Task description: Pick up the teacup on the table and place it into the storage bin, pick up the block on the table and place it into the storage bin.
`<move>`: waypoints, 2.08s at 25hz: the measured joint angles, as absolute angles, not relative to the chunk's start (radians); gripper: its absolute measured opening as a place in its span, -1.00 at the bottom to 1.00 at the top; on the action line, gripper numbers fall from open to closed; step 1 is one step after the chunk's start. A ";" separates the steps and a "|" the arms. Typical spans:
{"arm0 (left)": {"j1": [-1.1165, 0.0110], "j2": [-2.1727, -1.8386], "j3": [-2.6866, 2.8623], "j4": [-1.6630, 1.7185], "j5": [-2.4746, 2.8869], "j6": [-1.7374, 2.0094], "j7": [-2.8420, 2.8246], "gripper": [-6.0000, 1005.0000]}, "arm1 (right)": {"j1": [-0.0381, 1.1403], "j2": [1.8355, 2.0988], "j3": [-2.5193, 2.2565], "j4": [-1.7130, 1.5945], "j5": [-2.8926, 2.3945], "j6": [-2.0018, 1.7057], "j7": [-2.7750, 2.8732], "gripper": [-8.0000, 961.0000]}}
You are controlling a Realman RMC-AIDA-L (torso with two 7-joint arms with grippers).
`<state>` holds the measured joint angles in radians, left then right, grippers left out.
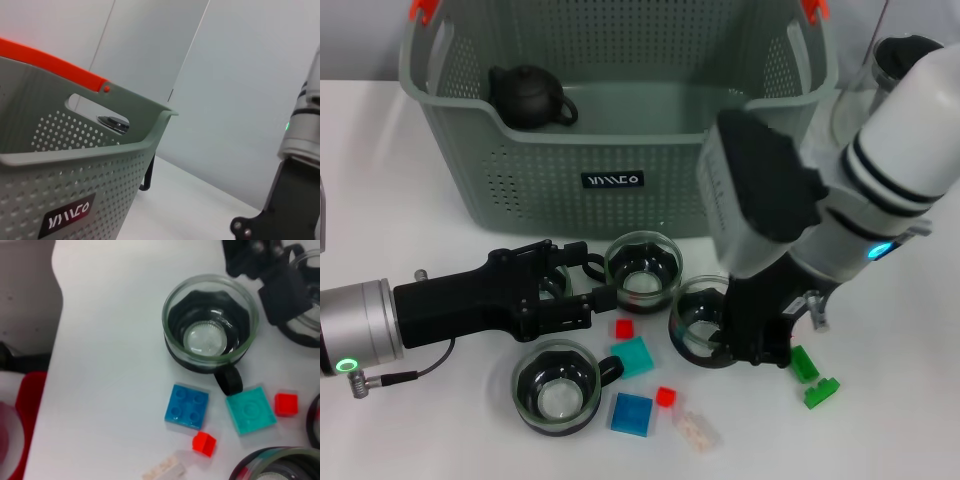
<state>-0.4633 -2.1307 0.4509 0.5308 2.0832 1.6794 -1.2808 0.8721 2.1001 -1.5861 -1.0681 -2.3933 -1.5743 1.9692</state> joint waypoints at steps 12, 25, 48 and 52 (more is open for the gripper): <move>-0.463 -2.131 0.451 0.531 2.089 1.688 -1.281 0.65 | 0.876 2.085 -1.282 -1.202 -2.411 -1.831 1.970 -0.87; -0.469 -2.131 0.455 0.530 2.089 1.692 -1.281 0.65 | 1.023 2.090 -0.975 -1.363 -2.402 -1.962 1.988 -0.87; -0.469 -2.128 0.460 0.534 2.097 1.718 -1.267 0.65 | 1.172 2.020 -0.959 -0.775 -2.375 -1.149 2.172 -0.87; -0.467 -2.128 0.460 0.537 2.097 1.733 -1.254 0.65 | 1.178 2.025 -1.016 -0.685 -2.376 -1.025 2.169 -0.87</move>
